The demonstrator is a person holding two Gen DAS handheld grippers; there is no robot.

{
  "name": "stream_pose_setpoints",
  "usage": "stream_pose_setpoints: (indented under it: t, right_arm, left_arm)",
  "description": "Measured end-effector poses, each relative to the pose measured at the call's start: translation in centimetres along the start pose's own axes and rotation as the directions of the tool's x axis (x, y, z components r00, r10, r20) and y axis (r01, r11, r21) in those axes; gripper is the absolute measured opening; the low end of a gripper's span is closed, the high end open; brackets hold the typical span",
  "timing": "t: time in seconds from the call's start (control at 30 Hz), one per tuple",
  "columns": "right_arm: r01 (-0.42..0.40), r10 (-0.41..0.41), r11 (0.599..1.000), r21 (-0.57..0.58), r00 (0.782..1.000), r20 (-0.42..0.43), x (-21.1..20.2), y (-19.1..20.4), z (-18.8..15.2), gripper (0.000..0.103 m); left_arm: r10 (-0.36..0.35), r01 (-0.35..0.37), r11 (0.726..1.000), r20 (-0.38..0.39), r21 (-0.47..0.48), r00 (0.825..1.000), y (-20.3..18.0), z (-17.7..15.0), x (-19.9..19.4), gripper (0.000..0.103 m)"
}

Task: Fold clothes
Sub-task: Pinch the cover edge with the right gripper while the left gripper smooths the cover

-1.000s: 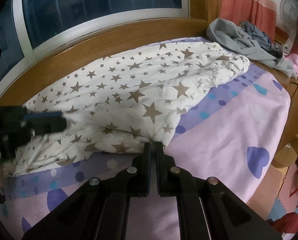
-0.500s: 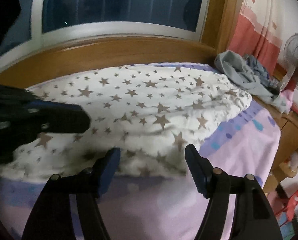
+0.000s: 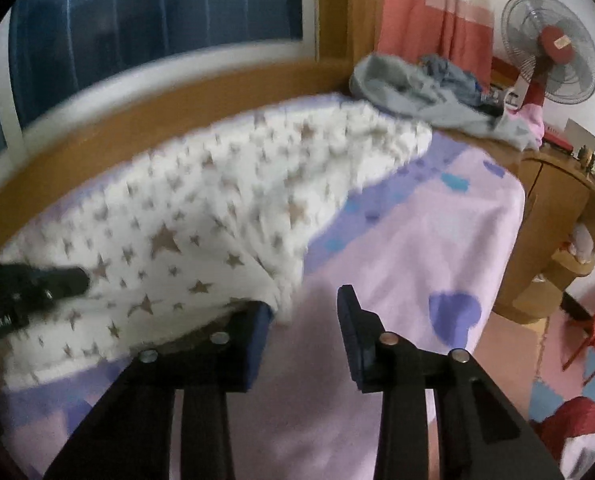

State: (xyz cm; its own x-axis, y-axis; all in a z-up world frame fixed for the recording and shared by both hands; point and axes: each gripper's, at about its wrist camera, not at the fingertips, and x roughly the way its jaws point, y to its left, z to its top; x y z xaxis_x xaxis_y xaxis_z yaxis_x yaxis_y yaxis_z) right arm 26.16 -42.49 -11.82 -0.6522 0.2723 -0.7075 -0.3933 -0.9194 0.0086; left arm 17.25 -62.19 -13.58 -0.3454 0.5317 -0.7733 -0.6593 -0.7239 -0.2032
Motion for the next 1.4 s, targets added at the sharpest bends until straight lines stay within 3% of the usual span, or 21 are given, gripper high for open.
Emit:
stream_pose_setpoints:
  t: [0.3,0.43,0.53,0.63,0.7,0.77,0.93,1.0,1.1,1.2,1.27,1.4]
  right_arm:
    - [-0.053,0.051,0.998,-0.032,0.997,-0.06,-1.7,-0.7,-0.8,0.037]
    - [-0.114,0.114,0.992,0.045,0.993,0.019,-2.7,-2.0,1.3,0.037]
    - [-0.152,0.15,0.986,0.062,0.988,0.035,-1.1,-1.2,3.0,0.037]
    - [-0.169,0.17,0.984,0.051,0.985,-0.008,1.2,-0.1,3.3,0.037]
    - [-0.142,0.143,0.99,0.02,0.988,-0.055,2.6,0.4,2.7,0.036]
    - [-0.133,0.132,0.991,-0.025,0.99,-0.05,2.5,0.4,2.3,0.036]
    - [-0.191,0.191,0.981,0.015,0.976,-0.105,1.4,-2.6,2.5,0.036]
    - [-0.212,0.219,0.974,0.076,0.971,-0.094,0.9,-5.1,3.3,0.038]
    - [-0.274,0.291,0.935,0.224,0.956,-0.045,1.1,-10.3,5.4,0.041]
    - [-0.368,0.403,0.84,0.398,0.915,-0.003,3.6,-16.0,8.2,0.045]
    - [-0.4,0.455,0.791,0.463,0.89,-0.009,5.8,-19.0,9.9,0.045]
    - [-0.414,0.517,0.735,0.536,0.854,-0.049,11.5,-22.7,13.0,0.045]
  left_arm:
    - [0.053,-0.054,0.995,-0.01,-0.078,0.999,3.5,-0.9,-2.0,0.008]
    - [0.076,-0.078,0.99,-0.02,-0.115,0.997,5.1,-1.2,-2.8,0.008]
    - [0.091,-0.093,0.99,-0.023,-0.104,0.996,4.5,-1.2,-2.6,0.008]
    - [0.106,-0.107,0.99,-0.013,-0.09,0.994,4.2,-1.5,-2.7,0.008]
    - [0.097,-0.097,0.988,-0.007,-0.122,0.995,4.6,-1.6,-2.9,0.008]
    - [0.09,-0.089,0.984,-0.001,-0.156,0.996,4.8,-1.7,-2.9,0.008]
    - [0.103,-0.107,0.971,-0.029,-0.216,0.994,4.1,-1.0,-3.2,0.01]
    - [0.068,-0.068,0.97,-0.005,-0.233,0.998,3.1,-0.6,-3.4,0.019]
    - [0.005,0.002,0.973,0.029,-0.231,1.0,0.1,1.1,-2.8,0.021]
    - [-0.028,0.035,0.97,0.034,-0.242,0.999,-3.7,3.7,-0.2,0.021]
    - [-0.047,0.054,0.964,0.032,-0.26,0.998,-6.1,5.2,1.6,0.021]
    - [-0.044,0.046,0.945,0.015,-0.324,0.999,-9.5,6.9,4.7,0.021]
